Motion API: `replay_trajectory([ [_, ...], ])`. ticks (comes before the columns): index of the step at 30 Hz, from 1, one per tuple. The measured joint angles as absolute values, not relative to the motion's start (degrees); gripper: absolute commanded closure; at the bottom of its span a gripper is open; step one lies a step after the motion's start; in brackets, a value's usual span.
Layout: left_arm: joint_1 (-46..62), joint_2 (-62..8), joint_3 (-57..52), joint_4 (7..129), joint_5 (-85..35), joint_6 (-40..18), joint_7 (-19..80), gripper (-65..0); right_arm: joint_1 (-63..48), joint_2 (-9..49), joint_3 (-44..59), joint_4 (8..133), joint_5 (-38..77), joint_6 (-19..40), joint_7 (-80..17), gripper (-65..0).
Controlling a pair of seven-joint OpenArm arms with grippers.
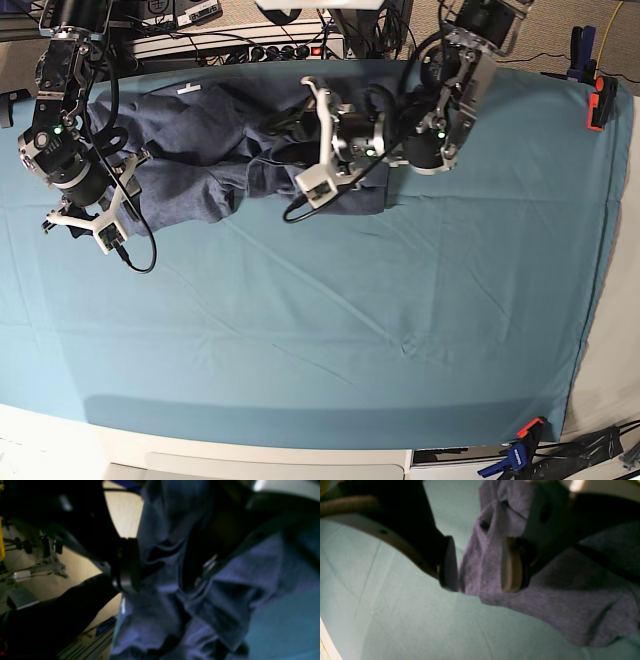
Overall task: Fold the T-shirt properly
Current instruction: 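Lower the folded end onto the shirt middle and open the left gripper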
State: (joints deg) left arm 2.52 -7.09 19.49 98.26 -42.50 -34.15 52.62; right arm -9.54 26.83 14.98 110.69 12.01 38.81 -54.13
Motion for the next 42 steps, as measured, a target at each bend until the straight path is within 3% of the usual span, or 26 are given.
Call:
replay_trajectory([
  [15, -2.07, -6.09, 17.82, 100.4, -43.05, -32.82, 53.52, -27.6, -9.54, 26.83, 14.98, 110.69, 12.01, 38.79, -54.17, -29.5],
  [23, -5.28, -6.07, 6.61, 102.3, -42.59, -30.68, 55.7, -13.6, -9.54, 26.83, 14.98, 110.69, 12.03, 38.81, -54.59, -29.5],
  [27, -4.73, -7.75, 2.17, 102.32, -42.7, -30.37, 57.08, -0.7, -9.54, 26.83, 14.98, 110.69, 12.03, 38.81, -54.59, -29.5],
  [33, -0.36, -14.31, -0.27, 102.89, -42.37, -23.81, 57.3, 0.0, -9.54, 26.83, 14.98, 110.69, 12.05, 38.79, -54.59, -29.5],
  [42, 10.59, -15.25, -0.03, 110.87, -42.68, -23.7, 56.51, 0.0, -9.54, 26.83, 14.98, 110.69, 12.03, 38.79, -54.59, -29.5],
])
